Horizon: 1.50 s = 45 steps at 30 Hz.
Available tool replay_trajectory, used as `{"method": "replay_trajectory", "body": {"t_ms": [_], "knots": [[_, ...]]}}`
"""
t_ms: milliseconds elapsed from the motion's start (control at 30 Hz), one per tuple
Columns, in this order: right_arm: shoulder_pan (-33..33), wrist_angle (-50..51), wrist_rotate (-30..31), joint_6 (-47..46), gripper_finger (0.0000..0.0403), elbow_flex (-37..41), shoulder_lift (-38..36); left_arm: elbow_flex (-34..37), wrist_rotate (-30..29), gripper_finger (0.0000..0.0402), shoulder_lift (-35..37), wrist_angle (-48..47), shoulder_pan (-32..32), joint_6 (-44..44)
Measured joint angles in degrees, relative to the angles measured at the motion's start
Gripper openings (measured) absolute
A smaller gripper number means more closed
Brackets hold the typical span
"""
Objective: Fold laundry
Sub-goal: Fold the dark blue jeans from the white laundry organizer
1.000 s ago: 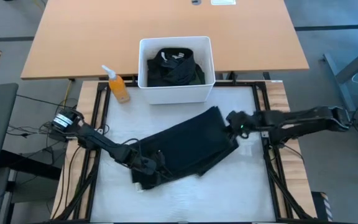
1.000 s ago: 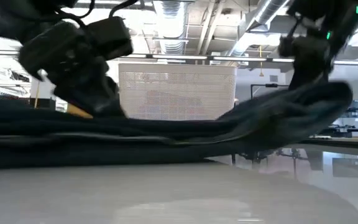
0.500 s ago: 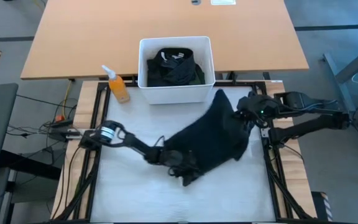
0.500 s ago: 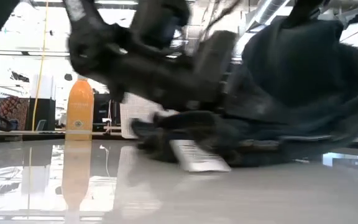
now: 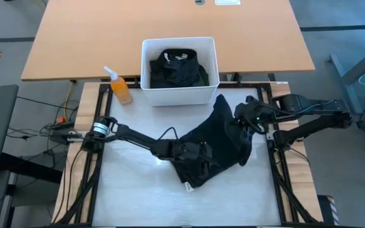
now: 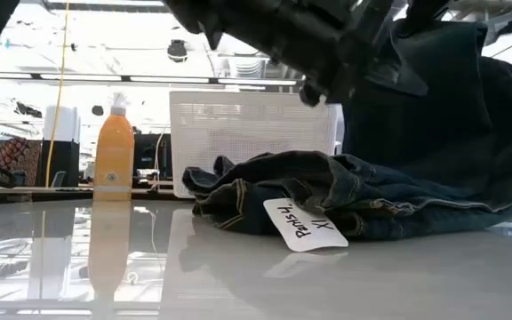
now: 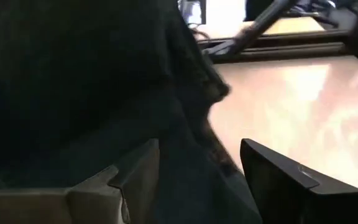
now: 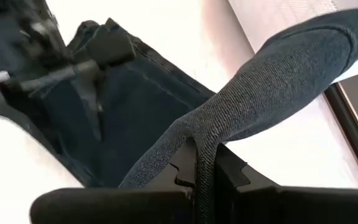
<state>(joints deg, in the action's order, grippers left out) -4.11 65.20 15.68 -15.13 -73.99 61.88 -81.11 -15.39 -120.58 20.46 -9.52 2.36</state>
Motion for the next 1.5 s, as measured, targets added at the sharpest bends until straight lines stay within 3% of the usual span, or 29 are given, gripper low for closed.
{"method": "replay_trajectory", "body": {"t_ms": [167,333,533,667,833,933,1067,1233,1333,1400,1500], "knots": [[-0.27,-0.87,0.74,0.01,0.0040,-2.50,1.59,0.05,-6.97,0.0217,-5.68,4.42,1.80,10.65],[-1.34,-2.66,-0.21,-0.34,0.0040,-5.17,4.32,-1.93,-16.76,0.0217,-11.65,8.74,3.81,14.06],[-5.31,-2.84,-0.54,-3.02,0.0040,-6.80,8.53,-9.56,-15.14,0.0217,-17.29,2.88,6.72,14.89],[-7.43,-2.90,-0.24,-3.90,0.0040,-7.43,11.13,-11.08,-15.32,0.0217,-18.14,-2.60,7.04,14.74],[-7.77,-1.81,1.65,-3.92,0.0040,-9.04,12.48,-8.54,-18.55,0.0217,-12.05,-9.03,5.39,8.14],[-7.31,-1.63,2.26,-3.25,0.0040,-9.18,12.15,-7.79,-22.56,0.0217,-6.08,-19.54,3.36,4.24],[-6.98,-1.12,2.64,-2.87,0.0040,-9.18,11.58,-7.82,-22.72,0.0217,3.38,-39.62,0.54,5.54],[-7.03,-1.56,2.88,-1.93,0.0040,-9.18,11.52,-7.22,-30.42,0.0217,13.54,-60.50,-5.13,15.28],[-7.87,-2.33,4.10,-1.93,0.0040,-9.18,11.52,-0.60,-39.25,0.0217,19.58,-68.83,-10.78,27.73],[-8.42,-3.73,4.42,-1.89,0.0040,-9.16,11.52,7.43,-41.40,0.0217,23.43,-69.10,-14.32,37.76],[-9.28,-6.16,4.45,-1.16,0.0040,-9.14,12.05,21.52,-36.68,0.0217,28.49,-58.83,-18.95,46.12]]}}
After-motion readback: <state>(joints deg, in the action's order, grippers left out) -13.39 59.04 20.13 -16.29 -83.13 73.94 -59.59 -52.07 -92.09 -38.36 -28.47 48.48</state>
